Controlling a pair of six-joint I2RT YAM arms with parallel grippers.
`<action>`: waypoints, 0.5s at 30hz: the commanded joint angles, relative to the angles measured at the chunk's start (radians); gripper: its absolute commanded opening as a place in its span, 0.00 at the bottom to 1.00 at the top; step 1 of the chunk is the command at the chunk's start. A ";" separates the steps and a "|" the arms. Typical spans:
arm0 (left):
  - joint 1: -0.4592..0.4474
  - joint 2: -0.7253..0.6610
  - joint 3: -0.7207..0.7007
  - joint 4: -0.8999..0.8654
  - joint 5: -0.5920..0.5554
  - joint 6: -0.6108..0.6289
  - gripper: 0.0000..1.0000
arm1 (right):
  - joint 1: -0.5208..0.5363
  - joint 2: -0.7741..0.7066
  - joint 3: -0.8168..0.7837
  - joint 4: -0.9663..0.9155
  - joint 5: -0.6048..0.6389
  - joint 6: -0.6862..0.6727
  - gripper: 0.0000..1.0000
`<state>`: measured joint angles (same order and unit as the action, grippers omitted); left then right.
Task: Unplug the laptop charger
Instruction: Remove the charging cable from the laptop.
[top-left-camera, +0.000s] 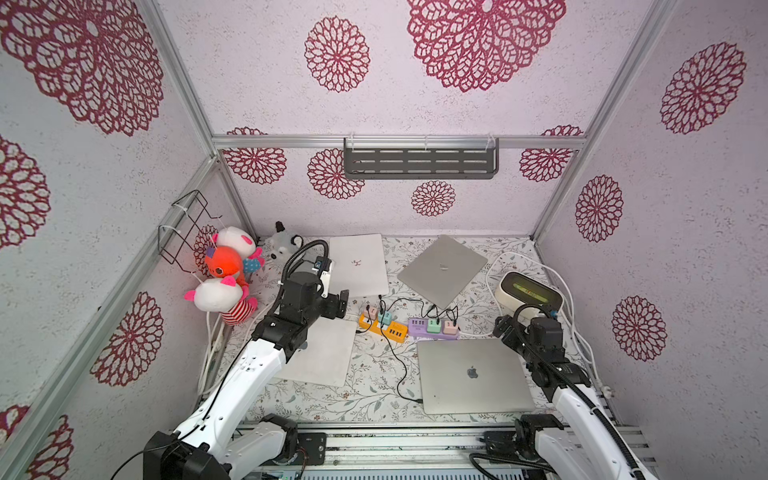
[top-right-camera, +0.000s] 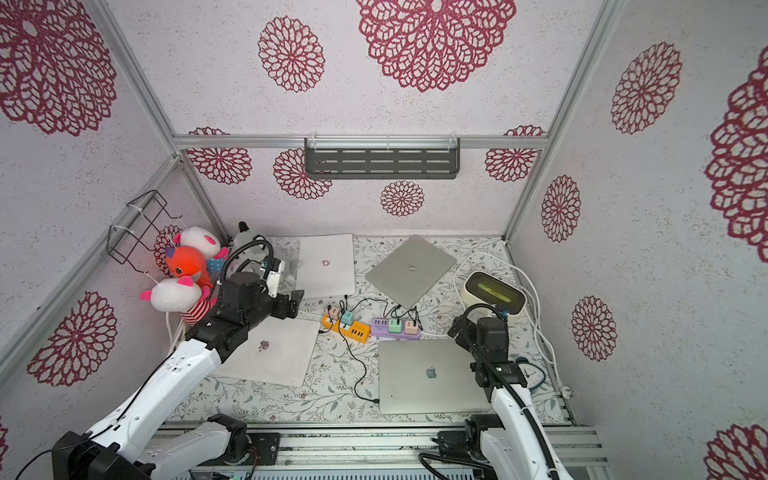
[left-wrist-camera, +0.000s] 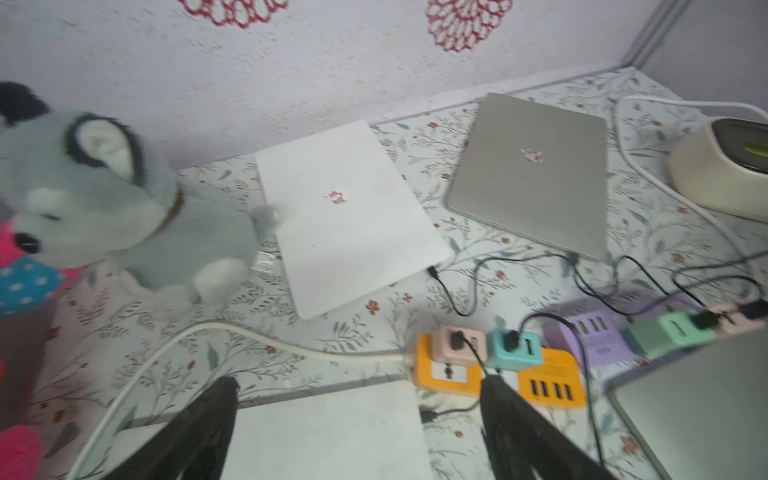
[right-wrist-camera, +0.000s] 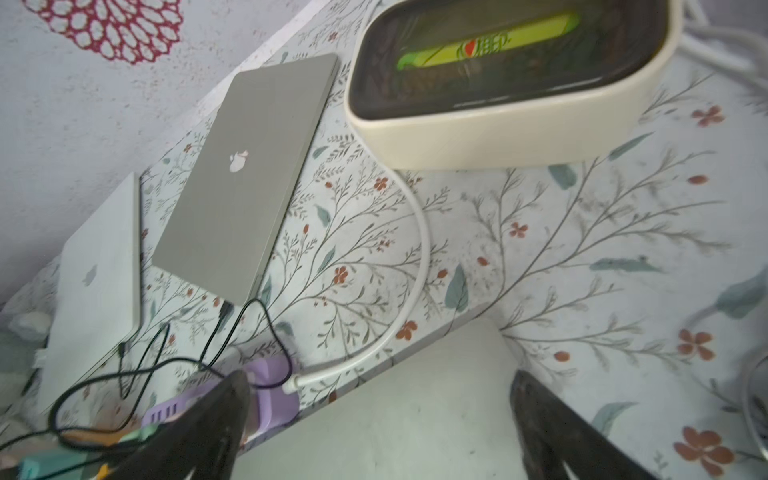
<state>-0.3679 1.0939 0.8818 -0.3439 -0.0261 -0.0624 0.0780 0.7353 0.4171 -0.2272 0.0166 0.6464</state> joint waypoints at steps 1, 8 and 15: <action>-0.052 -0.001 0.009 -0.058 0.115 0.022 0.88 | 0.032 -0.042 -0.024 -0.072 -0.140 0.070 0.99; -0.169 -0.056 -0.110 0.067 0.227 0.128 0.79 | 0.134 -0.025 -0.046 -0.077 -0.187 0.088 0.99; -0.259 -0.048 -0.131 0.018 0.290 0.208 0.76 | 0.259 0.052 -0.041 -0.042 -0.207 0.118 0.99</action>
<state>-0.5968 1.0534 0.7525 -0.3298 0.2207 0.0765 0.3031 0.7746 0.3630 -0.2893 -0.1677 0.7330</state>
